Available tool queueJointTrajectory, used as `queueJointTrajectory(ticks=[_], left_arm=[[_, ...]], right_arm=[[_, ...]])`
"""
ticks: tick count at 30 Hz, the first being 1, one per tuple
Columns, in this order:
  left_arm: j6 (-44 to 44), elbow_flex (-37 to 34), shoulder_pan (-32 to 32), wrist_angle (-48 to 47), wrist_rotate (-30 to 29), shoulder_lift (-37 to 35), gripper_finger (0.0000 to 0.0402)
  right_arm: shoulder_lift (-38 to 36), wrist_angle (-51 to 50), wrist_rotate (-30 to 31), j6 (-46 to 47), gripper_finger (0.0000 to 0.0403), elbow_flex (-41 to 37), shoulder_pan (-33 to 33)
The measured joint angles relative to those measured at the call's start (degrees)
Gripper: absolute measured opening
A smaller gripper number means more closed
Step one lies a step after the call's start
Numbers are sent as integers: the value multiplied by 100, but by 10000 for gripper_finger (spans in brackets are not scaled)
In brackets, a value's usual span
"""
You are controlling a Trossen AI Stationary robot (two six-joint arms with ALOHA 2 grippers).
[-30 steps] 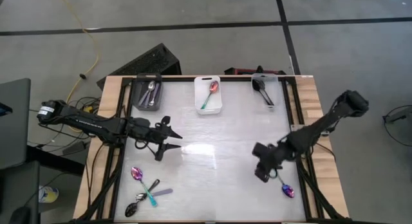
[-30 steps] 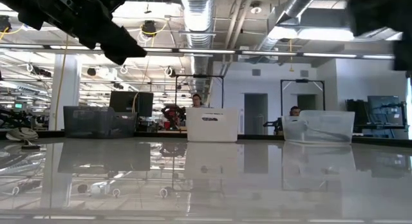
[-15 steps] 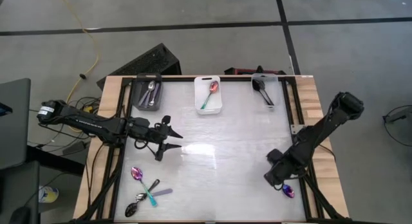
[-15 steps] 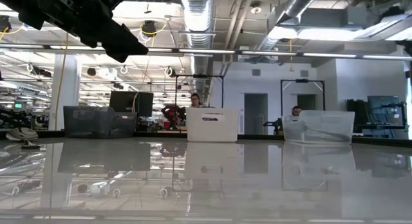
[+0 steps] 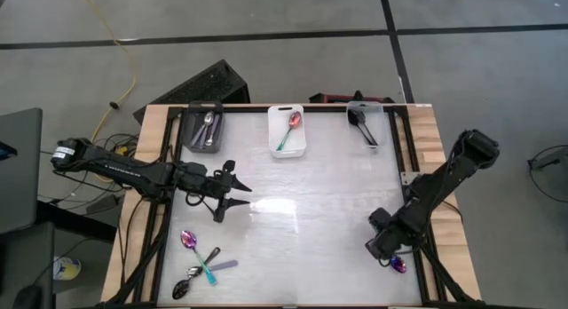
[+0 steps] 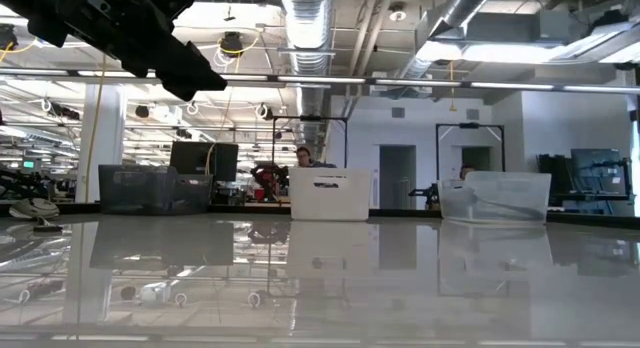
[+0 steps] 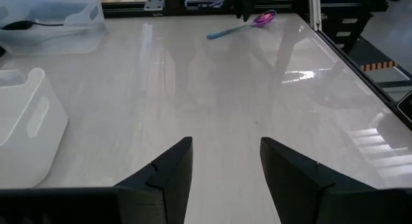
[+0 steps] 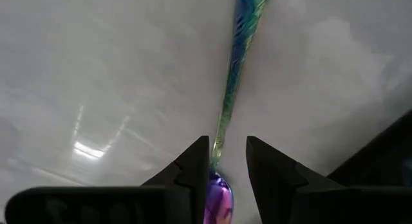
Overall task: Sort silverware by color (type)
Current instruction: Put the blue spoon into the white bin
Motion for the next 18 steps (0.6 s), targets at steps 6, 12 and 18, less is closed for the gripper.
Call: queueJointTrajectory(ticks=[6, 12, 18], left_arm=[[60, 0, 0, -1, 1, 0, 167], [81, 0, 1, 40, 2, 0, 167], [-4, 0, 2, 44, 1, 0, 167]], right_arm=[[645, 488, -25, -25, 126, -4, 213], [1163, 555, -87, -78, 118, 61, 185], [1140, 517, -41, -475, 32, 147, 70]])
